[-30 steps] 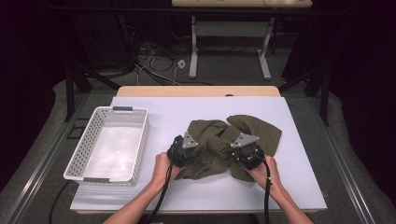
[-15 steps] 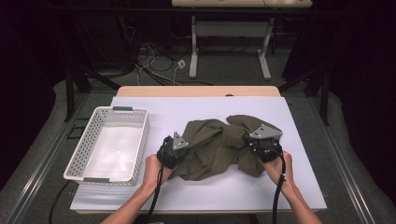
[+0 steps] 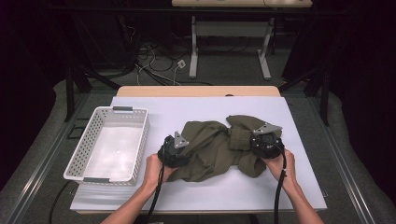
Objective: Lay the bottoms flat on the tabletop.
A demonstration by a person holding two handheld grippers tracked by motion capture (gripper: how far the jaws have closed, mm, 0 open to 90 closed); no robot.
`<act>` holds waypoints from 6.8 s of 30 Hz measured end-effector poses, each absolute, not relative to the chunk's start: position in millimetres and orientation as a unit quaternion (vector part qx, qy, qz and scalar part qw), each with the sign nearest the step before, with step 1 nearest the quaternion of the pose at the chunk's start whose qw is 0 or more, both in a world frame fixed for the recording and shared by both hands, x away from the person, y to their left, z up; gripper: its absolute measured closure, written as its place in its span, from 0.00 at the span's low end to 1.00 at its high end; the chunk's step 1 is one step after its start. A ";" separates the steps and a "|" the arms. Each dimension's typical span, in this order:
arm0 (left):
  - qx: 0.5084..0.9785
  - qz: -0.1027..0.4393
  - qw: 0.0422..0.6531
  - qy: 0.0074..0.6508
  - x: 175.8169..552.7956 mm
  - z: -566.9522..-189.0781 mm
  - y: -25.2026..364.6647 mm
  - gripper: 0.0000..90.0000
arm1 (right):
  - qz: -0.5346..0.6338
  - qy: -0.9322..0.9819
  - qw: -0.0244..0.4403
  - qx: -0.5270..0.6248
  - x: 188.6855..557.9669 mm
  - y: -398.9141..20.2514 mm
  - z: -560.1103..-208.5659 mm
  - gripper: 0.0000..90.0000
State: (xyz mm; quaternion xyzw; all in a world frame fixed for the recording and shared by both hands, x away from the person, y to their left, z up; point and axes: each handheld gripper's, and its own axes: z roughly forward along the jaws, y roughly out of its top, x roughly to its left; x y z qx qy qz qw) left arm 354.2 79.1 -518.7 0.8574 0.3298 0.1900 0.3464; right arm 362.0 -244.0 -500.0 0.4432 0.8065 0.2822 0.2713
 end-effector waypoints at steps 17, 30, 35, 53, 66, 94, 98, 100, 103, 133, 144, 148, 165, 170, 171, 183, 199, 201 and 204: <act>0.864 0.188 0.349 0.312 362.5 -540.0 68.5 0.92 | 0.298 0.826 0.269 0.396 352.0 -229.6 -496.8 0.94; 0.837 0.204 0.333 0.383 373.7 -539.9 89.7 0.96 | 0.294 0.798 0.267 0.454 364.1 -257.6 -504.4 0.93; 0.842 0.196 0.340 0.372 367.6 -530.3 86.3 0.67 | 0.280 0.808 0.259 0.450 366.1 -253.1 -509.7 0.87; 0.865 0.133 0.380 0.298 327.6 -500.4 52.1 0.41 | 0.284 0.830 0.263 0.402 347.3 -227.0 -493.8 0.73; 0.881 0.079 0.326 0.334 340.1 -543.4 33.7 0.40 | 0.283 0.814 0.274 0.426 356.6 -230.9 -508.0 0.93; 0.879 0.122 0.346 0.306 338.6 -555.4 35.0 0.97 | 0.347 0.795 0.262 0.424 350.6 -235.0 -496.0 0.95; 0.873 0.130 0.353 0.312 344.7 -544.5 48.4 0.97 | 0.368 0.785 0.271 0.418 346.9 -237.2 -488.8 0.95; 0.866 0.143 0.359 0.319 347.7 -535.1 58.9 0.97 | 0.376 0.779 0.272 0.422 345.2 -239.9 -484.9 0.95; 0.858 0.160 0.360 0.329 354.0 -526.0 74.9 0.97 | 0.384 0.767 0.281 0.431 345.8 -246.1 -481.8 0.95; 0.877 0.088 0.311 0.356 355.3 -545.6 60.1 0.71 | 0.315 0.794 0.251 0.454 358.4 -244.7 -500.1 0.86; 0.855 0.188 0.338 0.345 349.8 -510.4 82.4 0.97 | 0.354 0.780 0.270 0.440 348.7 -251.1 -474.0 0.94; 0.851 0.209 0.329 0.351 353.3 -507.0 91.1 0.97 | 0.341 0.769 0.273 0.466 356.7 -266.3 -476.7 0.94; 0.847 0.152 0.330 0.387 368.9 -517.6 101.0 0.72 | 0.302 0.764 0.229 0.522 372.0 -282.9 -499.7 0.51; 0.851 0.121 0.320 0.399 374.1 -538.9 89.3 0.58 | 0.286 0.782 0.207 0.513 377.3 -272.0 -519.8 0.73; 0.852 0.123 0.316 0.399 374.2 -544.1 86.3 0.58 | 0.282 0.785 0.205 0.512 378.8 -271.2 -524.5 0.78; 0.872 0.132 0.301 0.362 360.2 -536.4 91.0 0.96 | 0.262 0.810 0.179 0.493 356.4 -280.7 -517.5 0.95; 0.840 0.123 0.331 0.411 380.3 -516.7 93.9 0.50 | 0.305 0.783 0.194 0.506 359.2 -303.9 -486.1 0.50; 0.838 0.119 0.335 0.415 382.4 -515.6 95.4 0.50 | 0.317 0.775 0.197 0.510 360.5 -305.0 -479.6 0.50; 0.831 0.114 0.341 0.425 387.3 -517.0 94.5 0.51 | 0.329 0.762 0.212 0.516 369.9 -304.6 -474.9 0.53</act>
